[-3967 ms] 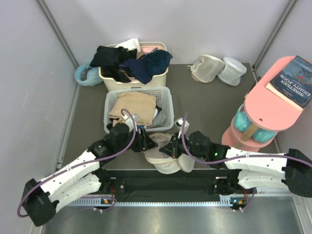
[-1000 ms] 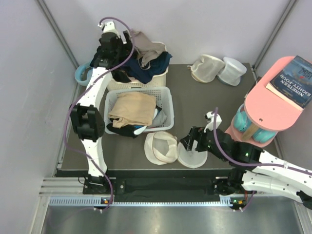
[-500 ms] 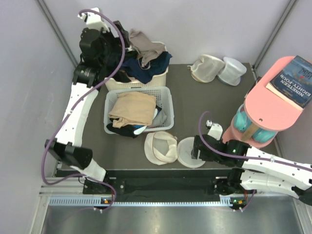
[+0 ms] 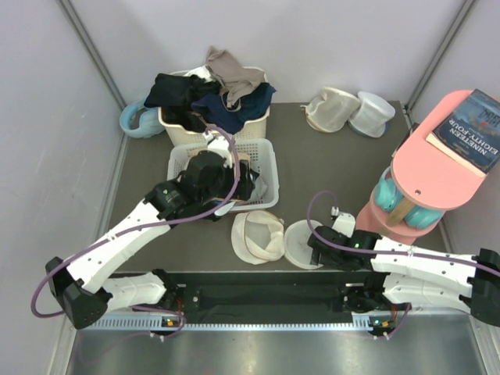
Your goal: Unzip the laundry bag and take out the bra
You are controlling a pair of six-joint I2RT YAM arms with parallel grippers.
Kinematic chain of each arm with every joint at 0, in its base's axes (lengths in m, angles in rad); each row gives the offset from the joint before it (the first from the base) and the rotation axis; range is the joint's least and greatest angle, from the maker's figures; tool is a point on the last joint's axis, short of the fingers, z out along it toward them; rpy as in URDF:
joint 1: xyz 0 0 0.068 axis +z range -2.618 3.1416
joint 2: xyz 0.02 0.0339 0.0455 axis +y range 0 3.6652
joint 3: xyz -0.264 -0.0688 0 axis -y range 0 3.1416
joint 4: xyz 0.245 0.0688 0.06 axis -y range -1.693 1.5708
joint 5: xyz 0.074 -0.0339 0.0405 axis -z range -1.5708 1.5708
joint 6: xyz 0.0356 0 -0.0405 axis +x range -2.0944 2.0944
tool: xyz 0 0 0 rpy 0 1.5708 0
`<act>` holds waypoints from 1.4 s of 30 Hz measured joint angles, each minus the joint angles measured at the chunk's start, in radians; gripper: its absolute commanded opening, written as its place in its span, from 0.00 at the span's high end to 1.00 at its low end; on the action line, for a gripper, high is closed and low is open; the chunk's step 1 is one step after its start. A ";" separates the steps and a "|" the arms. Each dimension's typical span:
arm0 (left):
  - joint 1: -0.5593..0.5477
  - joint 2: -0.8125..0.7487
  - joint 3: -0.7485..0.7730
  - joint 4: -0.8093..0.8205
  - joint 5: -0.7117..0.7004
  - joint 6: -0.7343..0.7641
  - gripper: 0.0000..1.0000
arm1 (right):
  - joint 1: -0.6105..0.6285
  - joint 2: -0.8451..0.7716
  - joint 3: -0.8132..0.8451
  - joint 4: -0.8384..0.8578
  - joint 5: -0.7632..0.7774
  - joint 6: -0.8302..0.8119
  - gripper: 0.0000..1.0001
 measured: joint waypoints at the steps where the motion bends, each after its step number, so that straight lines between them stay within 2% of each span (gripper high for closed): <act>1: -0.015 -0.015 -0.030 -0.013 0.004 -0.019 0.16 | -0.007 0.002 -0.010 0.014 -0.003 0.002 0.32; 5: -0.060 -0.094 -0.122 -0.076 0.013 -0.099 0.16 | -0.042 0.002 -0.058 0.068 -0.021 0.002 0.34; 11: -0.080 -0.192 -0.216 -0.079 0.050 -0.193 0.20 | -0.114 -0.009 -0.084 0.115 -0.028 -0.024 0.35; 20: -0.109 -0.208 -0.355 -0.044 0.111 -0.286 0.23 | -0.205 -0.027 -0.103 0.185 -0.035 -0.091 0.39; 23: -0.117 -0.192 -0.371 -0.032 0.115 -0.298 0.30 | -0.220 -0.012 -0.103 0.206 -0.036 -0.116 0.51; 26: -0.119 -0.157 -0.383 -0.011 0.123 -0.303 0.33 | -0.224 0.006 -0.101 0.220 -0.037 -0.134 0.55; 29: -0.121 -0.127 -0.393 -0.004 0.129 -0.306 0.42 | -0.229 0.018 -0.097 0.227 -0.040 -0.144 0.63; 33: -0.122 -0.119 -0.422 0.001 0.132 -0.313 0.69 | -0.235 0.047 -0.086 0.232 -0.046 -0.158 0.88; 34: -0.123 -0.119 -0.427 0.002 0.132 -0.315 0.81 | -0.236 0.053 -0.084 0.231 -0.048 -0.159 0.97; 37: -0.124 -0.119 -0.442 0.005 0.128 -0.320 1.00 | -0.238 0.068 -0.076 0.225 -0.053 -0.163 1.00; 42: -0.128 -0.117 -0.484 0.020 0.125 -0.323 1.00 | -0.238 0.069 0.003 0.096 -0.033 -0.175 1.00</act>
